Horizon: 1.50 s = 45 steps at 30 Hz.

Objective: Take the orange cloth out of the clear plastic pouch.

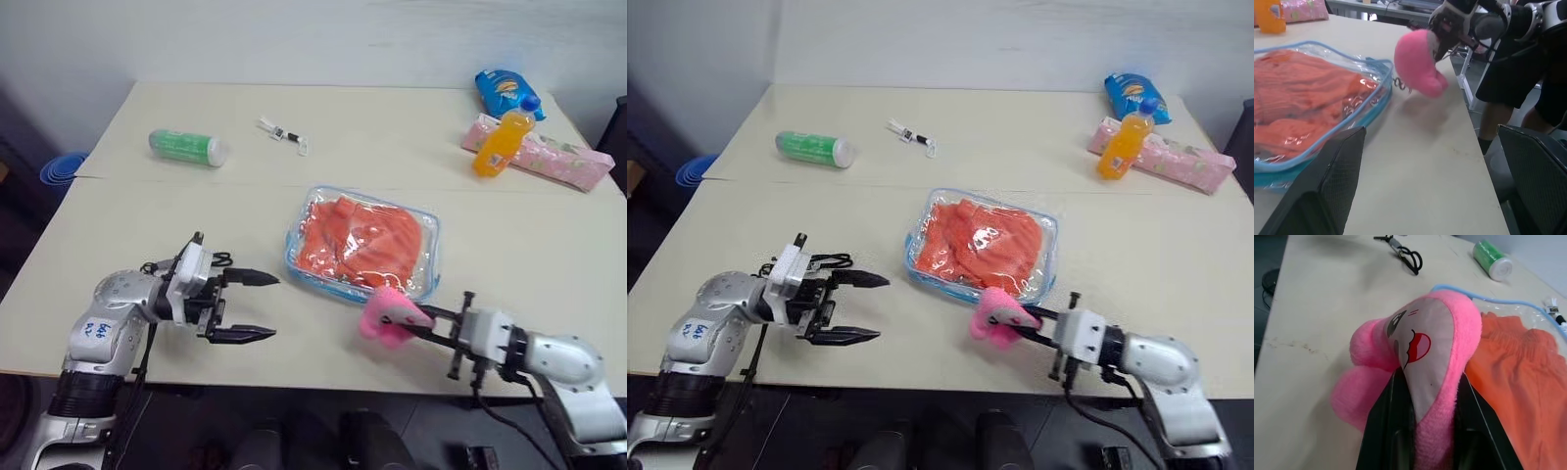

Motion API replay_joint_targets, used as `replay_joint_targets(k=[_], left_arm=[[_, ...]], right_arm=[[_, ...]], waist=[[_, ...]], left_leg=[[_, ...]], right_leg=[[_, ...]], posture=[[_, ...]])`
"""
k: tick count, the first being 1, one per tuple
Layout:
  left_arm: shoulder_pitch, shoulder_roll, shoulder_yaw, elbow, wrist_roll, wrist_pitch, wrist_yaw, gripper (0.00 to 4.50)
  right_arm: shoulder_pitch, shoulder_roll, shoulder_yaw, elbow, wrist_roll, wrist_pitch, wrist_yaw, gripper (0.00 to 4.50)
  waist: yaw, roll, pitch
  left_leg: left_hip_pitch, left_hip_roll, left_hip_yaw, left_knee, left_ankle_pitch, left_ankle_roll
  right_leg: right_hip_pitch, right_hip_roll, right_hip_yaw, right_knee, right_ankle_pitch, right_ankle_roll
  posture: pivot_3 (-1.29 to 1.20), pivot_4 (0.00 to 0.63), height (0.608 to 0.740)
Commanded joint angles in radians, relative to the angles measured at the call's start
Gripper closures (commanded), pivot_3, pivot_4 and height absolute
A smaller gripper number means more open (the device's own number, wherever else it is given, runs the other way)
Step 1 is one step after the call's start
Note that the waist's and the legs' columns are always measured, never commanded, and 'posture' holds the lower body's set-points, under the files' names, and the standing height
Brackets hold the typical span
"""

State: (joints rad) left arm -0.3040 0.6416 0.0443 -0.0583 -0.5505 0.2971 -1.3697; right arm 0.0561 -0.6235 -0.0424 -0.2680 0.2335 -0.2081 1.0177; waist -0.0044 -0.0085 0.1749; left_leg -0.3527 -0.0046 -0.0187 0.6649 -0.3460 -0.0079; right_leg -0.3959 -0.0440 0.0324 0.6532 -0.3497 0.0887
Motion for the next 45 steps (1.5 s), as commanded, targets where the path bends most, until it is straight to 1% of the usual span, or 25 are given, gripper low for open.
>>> replay_joint_targets(k=[1, 4, 6, 7, 9, 11, 12, 14, 16, 18, 20, 21, 22, 25, 27, 29, 31, 33, 36, 40, 41, 42, 43, 44, 45], left_arm=[[0.002, 0.005, -0.008, 0.014, 0.011, -0.028, -0.009, 0.0], [-0.002, 0.005, -0.013, 0.03, 0.018, -0.045, -0.008, 0.0], [-0.004, 0.006, -0.013, 0.037, 0.02, -0.05, -0.008, 0.0], [-0.003, 0.006, -0.014, 0.039, 0.021, -0.053, -0.009, 0.0], [-0.002, 0.009, -0.014, 0.045, 0.024, -0.059, -0.013, 0.0], [0.001, 0.011, -0.011, 0.052, 0.027, -0.068, -0.012, 0.0], [0.001, 0.012, -0.01, 0.055, 0.028, -0.071, -0.012, 0.0], [0.004, 0.015, -0.006, 0.062, 0.03, -0.078, -0.012, 0.0], [0.006, 0.018, -0.003, 0.066, 0.03, -0.082, -0.013, 0.0], [0.009, 0.02, -0.002, 0.066, 0.027, -0.083, -0.014, 0.0], [0.016, 0.02, -0.004, 0.06, 0.025, -0.084, -0.015, 0.0], [0.016, 0.02, -0.006, 0.059, 0.025, -0.083, -0.016, 0.0], [0.017, 0.018, -0.01, 0.056, 0.027, -0.086, -0.018, 0.0], [0.012, 0.012, -0.017, 0.052, 0.029, -0.087, -0.017, 0.0], [0.007, 0.011, -0.018, 0.056, 0.03, -0.088, -0.017, 0.0], [0.002, 0.007, -0.017, 0.059, 0.03, -0.092, -0.016, 0.0], [0.003, 0.005, -0.017, 0.054, 0.03, -0.094, -0.014, 0.0], [0.003, 0.002, -0.02, 0.045, 0.028, -0.089, -0.012, 0.0], [-0.004, -0.007, -0.033, 0.029, 0.026, -0.084, -0.011, 0.0], [-0.038, -0.009, -0.095, 0.013, 0.073, -0.04, 0.023, 0.0], [-0.055, -0.032, -0.105, 0.008, 0.063, -0.021, 0.044, 0.0], [-0.081, -0.061, -0.126, 0.004, 0.058, 0.018, 0.076, 0.0], [-0.105, -0.091, -0.155, 0.005, 0.075, 0.021, 0.098, 0.0], [-0.127, -0.123, -0.187, 0.007, 0.091, 0.021, 0.109, 0.0], [-0.143, -0.145, -0.216, 0.011, 0.109, 0.023, 0.118, 0.0]], right_arm=[[-0.013, 0.01, 0.03, 0.0, 0.011, 0.033, -0.019, 3.21], [-0.004, -0.012, 0.035, -0.004, 0.013, 0.019, 0.0, 2.17], [0.014, -0.028, 0.022, -0.024, 0.05, 0.024, 0.024, 1.53], [0.022, -0.034, 0.011, -0.033, 0.067, 0.019, 0.032, 1.14], [0.056, -0.063, -0.036, -0.074, 0.136, 0.031, 0.058, 0.45], [0.1, -0.098, -0.098, -0.117, 0.206, 0.054, 0.077, 0.04], [0.12, -0.116, -0.126, -0.135, 0.237, 0.07, 0.084, 0.04], [0.161, -0.15, -0.221, -0.165, 0.324, 0.112, 0.095, 0.04], [0.174, -0.174, -0.292, -0.152, 0.369, 0.14, 0.102, 0.04], [0.174, -0.214, -0.313, -0.088, 0.318, 0.103, 0.151, 0.04], [0.113, -0.263, -0.272, 0.051, 0.165, -0.037, 0.192, 0.04], [0.078, -0.27, -0.252, 0.098, 0.126, -0.077, 0.194, 0.04], [0.012, -0.269, -0.208, 0.159, 0.067, -0.125, 0.187, 0.04], [-0.138, -0.239, -0.096, 0.31, -0.049, -0.238, 0.178, 0.04], [-0.199, -0.215, -0.058, 0.385, -0.084, -0.299, 0.159, 0.04], [-0.278, -0.186, -0.014, 0.468, -0.157, -0.36, 0.11, 0.04], [-0.33, -0.168, 0.019, 0.521, -0.189, -0.405, 0.091, 0.41], [-0.361, -0.164, 0.041, 0.556, -0.201, -0.422, 0.084, 0.94], [-0.39, -0.168, 0.068, 0.596, -0.207, -0.432, 0.086, 1.91], [-0.411, -0.177, 0.085, 0.624, -0.19, -0.438, 0.096, 3.22], [-0.416, -0.178, 0.086, 0.629, -0.188, -0.44, 0.097, 3.55], [-0.419, -0.179, 0.086, 0.633, -0.18, -0.435, 0.102, 3.98], [-0.423, -0.181, 0.086, 0.636, -0.178, -0.434, 0.104, 4.33], [-0.426, -0.181, 0.085, 0.639, -0.175, -0.432, 0.106, 4.46], [-0.428, -0.18, 0.085, 0.64, -0.171, -0.427, 0.106, 4.46]], waist=[[0.001, 0.0, 0.0], [0.001, 0.0, 0.0], [0.002, 0.0, 0.0], [0.001, 0.0, 0.0], [0.001, 0.0, 0.0], [0.002, 0.0, 0.0], [0.002, 0.0, 0.0], [0.002, 0.0, 0.0], [0.002, 0.0, 0.0], [0.0, 0.0, 0.0], [-0.001, -0.001, 0.001], [-0.001, -0.001, 0.001], [-0.002, -0.001, 0.001], [-0.015, 0.0, 0.001], [-0.019, 0.0, 0.001], [-0.02, 0.0, 0.001], [-0.023, 0.0, 0.001], [-0.023, 0.0, 0.001], [-0.023, 0.0, 0.001], [-0.022, 0.0, 0.001], [-0.022, 0.0, 0.001], [-0.022, 0.0, 0.001], [-0.02, 0.0, 0.001], [-0.019, 0.0, 0.001], [-0.019, 0.0, 0.001]], left_leg=[[0.0, 0.0, 0.0, 0.0, 0.0, 0.0], [-0.001, 0.0, 0.0, 0.0, 0.0, 0.0], [-0.001, 0.0, 0.0, 0.0, 0.0, 0.0], [-0.001, 0.0, 0.0, 0.0, 0.0, 0.0], [-0.001, 0.0, 0.0, 0.0, 0.0, 0.0], [-0.001, 0.0, 0.0, 0.0, 0.0, 0.001], [-0.001, 0.0, 0.0, 0.0, 0.0, 0.001], [-0.001, 0.0, 0.0, 0.0, -0.001, 0.002], [0.0, 0.0, -0.001, 0.0, -0.002, 0.003], [0.0, 0.0, 0.0, 0.001, -0.002, 0.004], [0.001, 0.0, 0.0, 0.0, -0.003, 0.005], [0.001, 0.0, 0.0, 0.0, -0.003, 0.006], [0.001, 0.0, 0.0, 0.001, -0.003, 0.006], [0.002, 0.0, 0.001, 0.001, -0.002, 0.006], [0.001, 0.0, 0.0, 0.0, -0.002, 0.005], [0.0, 0.0, 0.0, 0.0, 0.001, 0.0], [0.0, 0.0, 0.001, 0.001, 0.001, -0.001], [-0.001, 0.0, 0.001, 0.001, 0.001, 0.0], [-0.001, 0.0, 0.001, 0.001, 0.001, 0.0], [-0.001, 0.0, 0.001, 0.002, 0.001, 0.0], [-0.001, 0.0, 0.001, 0.002, 0.001, 0.0], [-0.001, 0.0, 0.001, 0.002, 0.001, 0.0], [-0.001, 0.0, 0.001, 0.003, 0.001, 0.0], [-0.001, 0.0, 0.001, 0.003, 0.001, 0.0], [-0.001, 0.0, 0.001, 0.004, 0.001, 0.0]], right_leg=[[0.0, 0.0, 0.0, 0.0, 0.0, 0.0], [0.0, 0.0, 0.0, 0.0, 0.0, 0.0], [0.0, 0.0, 0.0, -0.001, 0.0, 0.0], [0.0, 0.0, 0.0, 0.0, 0.0, 0.0], [0.0, 0.0, 0.0, 0.0, 0.0, 0.0], [0.0, 0.0, 0.0, 0.0, 0.0, 0.0], [0.0, 0.0, 0.0, 0.0, 0.0, 0.0], [0.001, 0.0, 0.0, -0.001, 0.0, 0.0], [0.001, 0.0, 0.0, -0.001, 0.0, 0.0], [0.002, 0.0, 0.0, -0.001, 0.0, 0.0], [0.002, 0.0, 0.0, -0.001, 0.0, 0.0], [0.002, 0.0, 0.0, -0.001, 0.0, 0.0], [0.002, 0.0, 0.0, -0.001, 0.0, 0.0], [0.002, 0.0, 0.001, 0.0, 0.0, 0.0], [0.001, 0.0, 0.0, 0.001, 0.0, -0.001], [0.0, 0.001, -0.001, 0.001, 0.0, -0.001], [-0.001, 0.0, 0.0, 0.001, 0.0, -0.001], [-0.001, 0.0, 0.0, 0.001, 0.0, -0.001], [-0.001, 0.0, 0.0, 0.002, 0.0, -0.001], [-0.001, 0.0, 0.0, 0.002, 0.0, -0.001], [-0.001, 0.0, 0.0, 0.002, 0.0, -0.001], [-0.001, 0.0, 0.0, 0.003, 0.0, -0.001], [-0.001, 0.0, 0.0, 0.003, 0.0, -0.001], [0.0, 0.0, 0.0, 0.004, 0.0, -0.001], [0.0, 0.0, 0.0, 0.004, 0.0, -0.001]], posture=[[0.0, 0.15, 0.74], [0.0, 0.15, 0.74], [0.0, 0.15, 0.74], [0.0, 0.15, 0.74], [0.0, 0.15, 0.74], [0.0, 0.15, 0.74], [0.0, 0.15, 0.74], [0.0, 0.15, 0.74], [0.0, 0.15, 0.74], [0.0, 0.15, 0.74], [0.0, 0.15, 0.74], [0.0, 0.15, 0.74], [0.0, 0.15, 0.74], [0.0, 0.15, 0.74], [0.0, 0.15, 0.74], [0.0, 0.15, 0.74], [0.0, 0.15, 0.74], [0.0, 0.15, 0.74], [0.0, 0.15, 0.74], [0.0, 0.15, 0.74], [0.0, 0.15, 0.74], [0.0, 0.15, 0.74], [0.0, 0.15, 0.74], [0.0, 0.15, 0.74], [0.0, 0.15, 0.74]])
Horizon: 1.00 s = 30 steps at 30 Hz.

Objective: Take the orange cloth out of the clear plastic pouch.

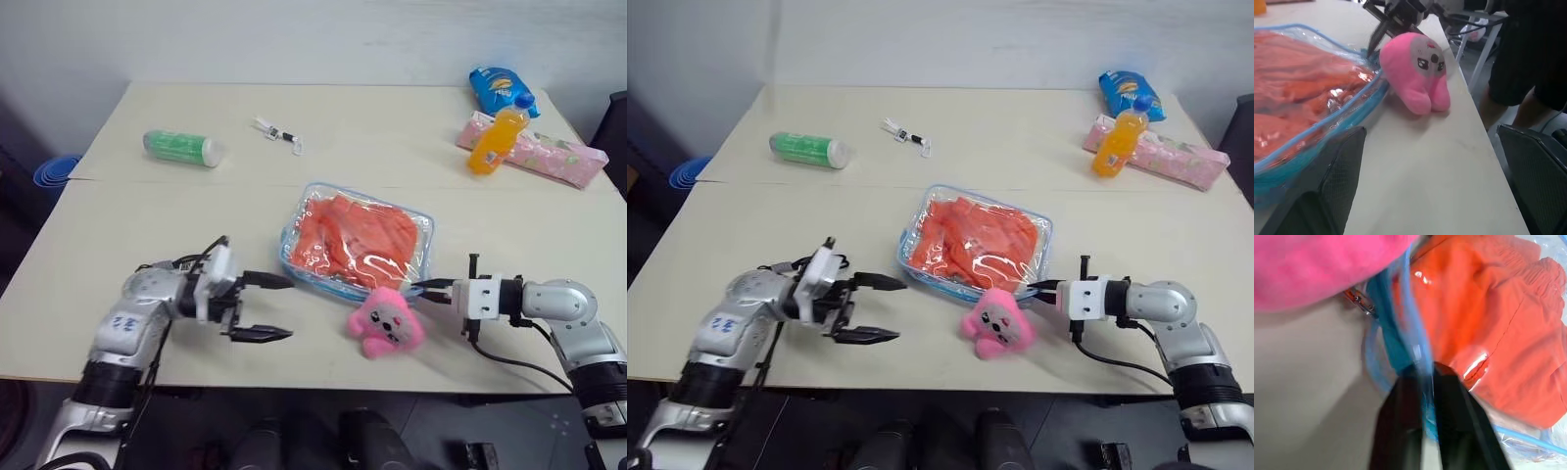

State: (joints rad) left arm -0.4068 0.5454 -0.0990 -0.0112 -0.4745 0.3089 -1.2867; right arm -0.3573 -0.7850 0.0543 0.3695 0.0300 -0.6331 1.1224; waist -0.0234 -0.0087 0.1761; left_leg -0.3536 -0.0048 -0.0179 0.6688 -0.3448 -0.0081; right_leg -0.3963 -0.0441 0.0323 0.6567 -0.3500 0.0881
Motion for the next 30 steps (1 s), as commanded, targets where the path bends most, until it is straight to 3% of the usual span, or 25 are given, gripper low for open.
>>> replay_joint_targets(k=[1, 7, 15, 23, 30], left_arm=[[-0.066, -0.092, -0.107, -0.014, 0.066, -0.01, 0.058, 0.0], [-0.19, -0.3, -0.252, 0.125, 0.201, -0.06, 0.163, 0.0], [-0.269, -0.407, -0.359, 0.279, 0.381, -0.137, 0.275, 0.0], [-0.239, -0.416, -0.321, 0.236, 0.328, -0.136, 0.22, 2.46], [-0.223, -0.259, -0.207, 0.209, 0.215, -0.098, 0.068, 4.39]], right_arm=[[-0.018, -0.018, -0.01, 0.002, 0.032, 0.0, 0.0, 4.46], [-0.024, -0.014, 0.005, -0.012, 0.039, 0.025, 0.004, 4.46], [-0.022, -0.012, 0.002, -0.01, 0.043, 0.037, -0.007, 4.46], [0.026, -0.029, -0.018, -0.03, 0.058, 0.038, -0.013, 4.5], [0.031, -0.065, -0.035, 0.019, 0.091, -0.006, 0.01, 4.5]], waist=[[-0.001, 0.0, 0.0], [-0.001, 0.0, 0.0], [-0.001, 0.0, 0.0], [0.005, 0.0, 0.0], [0.006, 0.0, 0.0]], left_leg=[[0.0, 0.0, 0.0, 0.0, 0.0, 0.0], [0.0, 0.0, 0.001, 0.002, 0.0, 0.0], [0.0, 0.0, 0.001, 0.004, 0.001, -0.001], [0.0, 0.0, 0.001, 0.006, 0.0, -0.001], [0.0, 0.0, 0.001, 0.006, 0.001, -0.001]], right_leg=[[0.0, 0.0, 0.0, 0.0, 0.0, 0.0], [0.0, 0.001, 0.0, 0.001, 0.0, 0.0], [0.0, 0.002, 0.001, 0.002, 0.0, 0.0], [0.0, 0.001, 0.001, 0.002, 0.0, 0.0], [0.0, 0.001, 0.001, 0.003, 0.0, 0.0]], posture=[[0.0, 0.15, 0.74], [0.0, 0.15, 0.74], [0.0, 0.15, 0.74], [0.0, 0.15, 0.74], [0.0, 0.15, 0.74]])
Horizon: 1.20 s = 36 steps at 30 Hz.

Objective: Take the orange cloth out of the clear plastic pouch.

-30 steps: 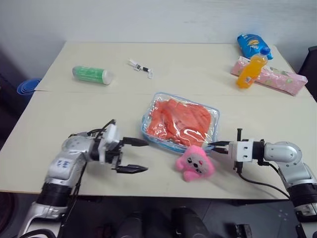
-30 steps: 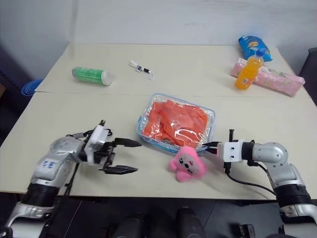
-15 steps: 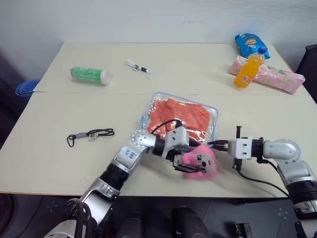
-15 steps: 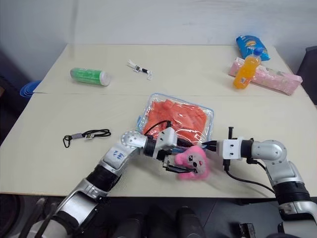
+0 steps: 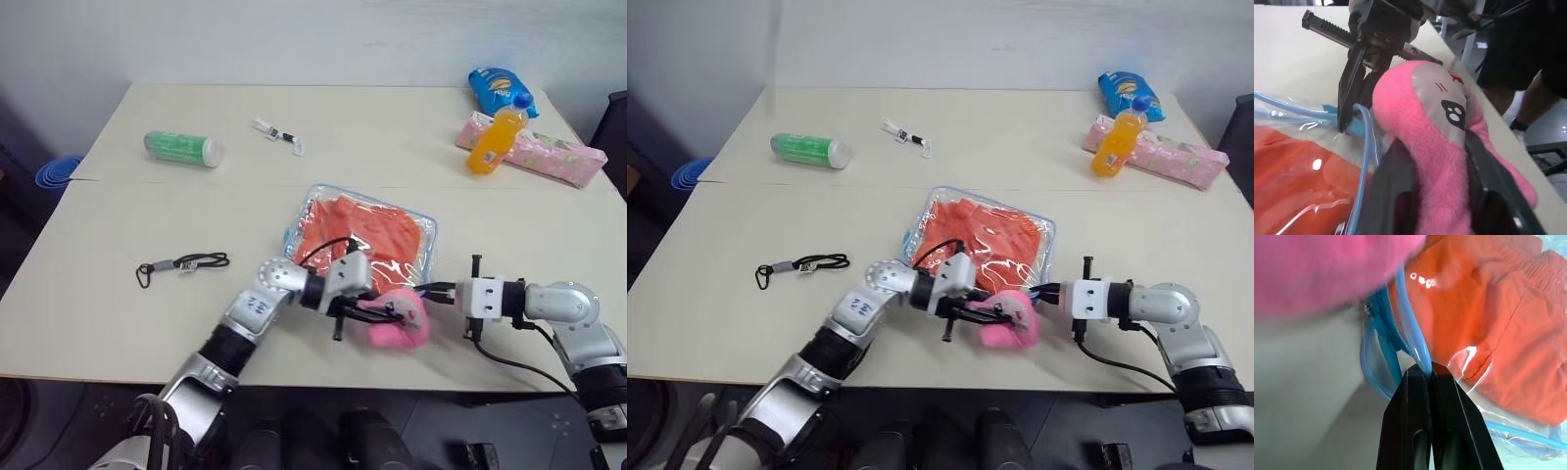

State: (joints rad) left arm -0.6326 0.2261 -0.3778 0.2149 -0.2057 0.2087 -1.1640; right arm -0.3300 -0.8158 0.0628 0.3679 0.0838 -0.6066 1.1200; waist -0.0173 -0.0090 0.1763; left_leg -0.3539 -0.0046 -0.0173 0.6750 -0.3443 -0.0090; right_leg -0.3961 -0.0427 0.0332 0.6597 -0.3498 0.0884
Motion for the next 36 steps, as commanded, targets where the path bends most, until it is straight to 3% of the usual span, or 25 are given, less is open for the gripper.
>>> replay_joint_targets(k=[1, 12, 20, 25, 28, 31, 36], left_arm=[[0.001, 0.085, 0.092, -0.002, -0.058, 0.001, -0.061, 4.48], [-0.054, 0.394, 0.283, 0.286, -0.052, -0.047, -0.14, 4.49], [-0.165, 0.502, 0.332, 0.584, -0.019, -0.177, -0.159, 4.49], [-0.161, 0.502, 0.398, 0.53, -0.125, -0.142, -0.266, 4.49], [-0.138, 0.511, 0.387, 0.453, -0.104, -0.138, -0.261, 3.56], [-0.106, 0.528, 0.379, 0.343, -0.103, -0.138, -0.283, 2.58], [-0.088, 0.568, 0.369, 0.269, -0.077, -0.2, -0.314, 1.07]], right_arm=[[0.004, -0.041, -0.045, 0.03, 0.043, -0.041, 0.018, 4.5], [0.075, -0.129, -0.117, 0.071, 0.137, -0.126, 0.074, 4.5], [0.061, -0.153, -0.135, 0.161, 0.195, -0.193, 0.146, 4.5], [0.053, -0.12, -0.141, 0.142, 0.263, -0.123, 0.146, 4.5], [0.142, -0.122, -0.157, -0.04, 0.438, 0.128, 0.172, 4.5], [0.25, -0.139, -0.218, -0.193, 0.502, 0.253, 0.16, 3.82], [0.497, -0.176, -0.379, -0.403, 0.571, 0.436, 0.158, 2.18]], waist=[[0.0, 0.0, 0.0], [0.012, 0.0, 0.0], [0.011, 0.0, 0.0], [0.005, -0.001, 0.0], [0.007, -0.001, 0.0], [0.013, 0.0, 0.0], [0.018, 0.0, 0.0]], left_leg=[[0.0, 0.0, 0.0, 0.0, 0.0, 0.0], [-0.001, 0.0, 0.0, 0.001, -0.001, 0.001], [-0.001, 0.0, 0.0, 0.001, -0.001, 0.002], [-0.001, 0.0, 0.0, 0.001, -0.002, 0.002], [-0.002, 0.0, -0.001, 0.001, -0.002, 0.002], [-0.002, 0.001, -0.002, 0.001, -0.002, 0.002], [-0.003, 0.0, -0.002, 0.002, -0.003, 0.003]], right_leg=[[0.0, 0.0, 0.0, 0.0, 0.0, 0.0], [0.0, -0.001, -0.001, -0.001, 0.0, 0.0], [0.0, -0.001, -0.001, -0.001, 0.0, 0.0], [-0.001, -0.001, -0.001, 0.0, 0.0, 0.0], [-0.001, -0.001, -0.002, 0.0, 0.0, 0.0], [-0.002, -0.001, -0.002, 0.0, 0.0, 0.0], [-0.001, -0.002, -0.002, -0.001, 0.0, 0.0]], posture=[[0.0, 0.15, 0.74], [0.0, 0.15, 0.74], [0.0, 0.15, 0.74], [0.0, 0.15, 0.74], [0.0, 0.15, 0.74], [0.0, 0.15, 0.74], [0.0, 0.15, 0.74]])
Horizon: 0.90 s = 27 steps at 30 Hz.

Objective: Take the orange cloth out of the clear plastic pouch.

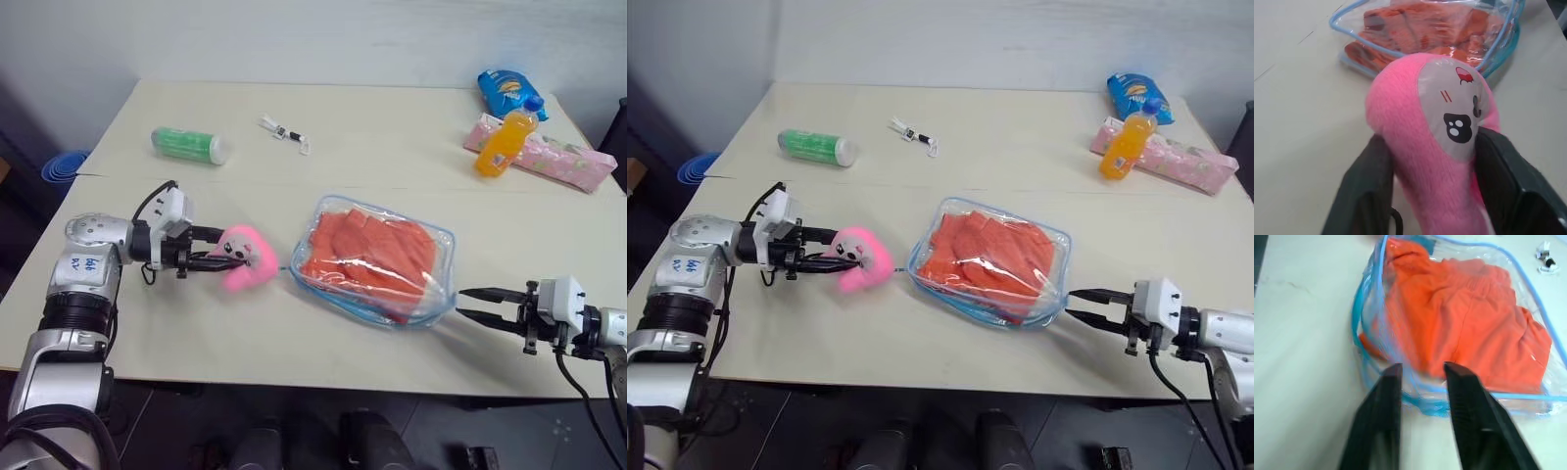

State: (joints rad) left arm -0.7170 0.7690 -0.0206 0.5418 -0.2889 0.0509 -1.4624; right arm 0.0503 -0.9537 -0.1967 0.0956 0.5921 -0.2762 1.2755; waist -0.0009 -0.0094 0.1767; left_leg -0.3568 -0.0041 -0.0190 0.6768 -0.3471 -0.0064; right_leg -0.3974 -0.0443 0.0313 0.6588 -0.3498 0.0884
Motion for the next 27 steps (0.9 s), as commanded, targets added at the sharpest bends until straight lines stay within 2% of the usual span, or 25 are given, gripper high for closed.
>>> replay_joint_targets(k=[1, 2, 4, 6, 7, 10, 13, 16, 20, 25, 26, 27], left_arm=[[-0.009, 0.02, 0.019, -0.068, 0.0, -0.055, -0.017, 0.77], [-0.007, 0.021, 0.02, -0.09, -0.015, -0.044, -0.036, 0.48], [0.02, 0.032, -0.004, -0.148, 0.001, -0.153, -0.096, 0.0], [0.037, 0.033, -0.013, -0.183, 0.006, -0.215, -0.113, 0.0], [0.034, 0.018, -0.01, -0.187, -0.003, -0.232, -0.097, 0.0], [0.02, -0.063, -0.021, -0.191, -0.034, -0.269, -0.054, 0.0], [0.014, -0.153, -0.091, -0.166, 0.038, -0.392, -0.039, 0.0], [-0.039, -0.241, -0.142, -0.05, 0.138, -0.477, 0.053, 0.0], [-0.096, -0.314, -0.216, 0.076, 0.268, -0.591, 0.146, 0.0], [-0.137, -0.343, -0.231, 0.154, 0.268, -0.646, 0.14, 0.0], [-0.143, -0.35, -0.235, 0.166, 0.264, -0.652, 0.13, 0.38], [-0.148, -0.356, -0.237, 0.175, 0.262, -0.657, 0.129, 0.53]], right_arm=[[0.188, -0.053, -0.159, -0.177, 0.07, 0.159, 0.005, 1.85], [0.252, -0.065, -0.193, -0.219, 0.073, 0.205, 0.01, 1.53], [0.352, -0.04, -0.274, -0.311, 0.078, 0.237, -0.01, 0.84], [0.397, 0.011, -0.339, -0.394, 0.113, 0.262, -0.056, 0.17], [0.414, 0.038, -0.362, -0.435, 0.133, 0.281, -0.081, 0.03], [0.451, 0.126, -0.373, -0.554, 0.131, 0.283, -0.139, 0.03], [0.475, 0.204, -0.316, -0.659, 0.087, 0.266, -0.185, 0.03], [0.481, 0.264, -0.23, -0.724, 0.007, 0.228, -0.212, 0.03], [0.474, 0.319, -0.174, -0.746, -0.07, 0.199, -0.263, 0.03], [0.508, 0.345, -0.15, -0.748, -0.118, 0.176, -0.281, 0.03], [0.511, 0.353, -0.149, -0.746, -0.124, 0.171, -0.29, 0.0], [0.513, 0.359, -0.147, -0.744, -0.13, 0.166, -0.296, 0.0]], waist=[[0.007, 0.0, 0.0], [0.013, 0.0, 0.0], [0.014, -0.001, 0.001], [0.009, -0.001, 0.001], [0.006, -0.001, 0.001], [0.003, -0.001, 0.001], [0.003, -0.001, 0.001], [0.006, -0.001, 0.001], [0.004, -0.002, 0.001], [0.0, -0.002, 0.001], [0.001, -0.002, 0.001], [0.002, -0.002, 0.001]], left_leg=[[0.0, 0.0, 0.0, 0.0, 0.0, 0.0], [0.0, 0.0, -0.001, 0.0, -0.001, 0.001], [-0.001, 0.0, -0.001, -0.001, -0.002, 0.003], [-0.001, 0.0, 0.0, -0.001, -0.003, 0.005], [0.0, 0.0, 0.0, -0.002, -0.003, 0.005], [0.001, 0.0, 0.0, -0.002, -0.003, 0.005], [0.001, 0.0, 0.0, -0.002, -0.003, 0.005], [0.001, -0.001, 0.0, 0.0, -0.003, 0.005], [0.0, -0.001, 0.0, 0.001, -0.003, 0.005], [0.001, -0.001, 0.001, 0.001, -0.003, 0.005], [0.001, -0.001, 0.001, 0.001, -0.003, 0.005], [0.001, -0.001, 0.001, 0.001, -0.003, 0.005]], right_leg=[[0.0, 0.0, 0.0, 0.0, 0.0, 0.0], [0.0, 0.0, 0.0, 0.0, 0.0, 0.0], [0.0, 0.0, 0.0, -0.002, 0.0, 0.0], [0.0, 0.0, 0.001, -0.003, 0.0, 0.0], [0.001, 0.0, 0.001, -0.003, 0.0, 0.0], [0.002, 0.0, 0.001, -0.002, 0.0, 0.0], [0.002, 0.001, 0.0, -0.001, 0.0, 0.0], [0.002, 0.001, 0.001, -0.001, 0.0, 0.001], [0.002, 0.002, 0.001, -0.001, 0.001, 0.001], [0.001, 0.002, 0.001, 0.0, 0.001, 0.001], [0.001, 0.002, 0.001, 0.0, 0.001, 0.001], [0.001, 0.002, 0.001, 0.0, 0.001, 0.001]], posture=[[0.0, 0.15, 0.74], [0.0, 0.15, 0.74], [0.0, 0.15, 0.74], [0.0, 0.15, 0.74], [0.0, 0.15, 0.74], [0.0, 0.15, 0.74], [0.0, 0.15, 0.74], [0.0, 0.15, 0.74], [0.0, 0.15, 0.74], [0.0, 0.15, 0.74], [0.0, 0.15, 0.74], [0.0, 0.15, 0.74]])
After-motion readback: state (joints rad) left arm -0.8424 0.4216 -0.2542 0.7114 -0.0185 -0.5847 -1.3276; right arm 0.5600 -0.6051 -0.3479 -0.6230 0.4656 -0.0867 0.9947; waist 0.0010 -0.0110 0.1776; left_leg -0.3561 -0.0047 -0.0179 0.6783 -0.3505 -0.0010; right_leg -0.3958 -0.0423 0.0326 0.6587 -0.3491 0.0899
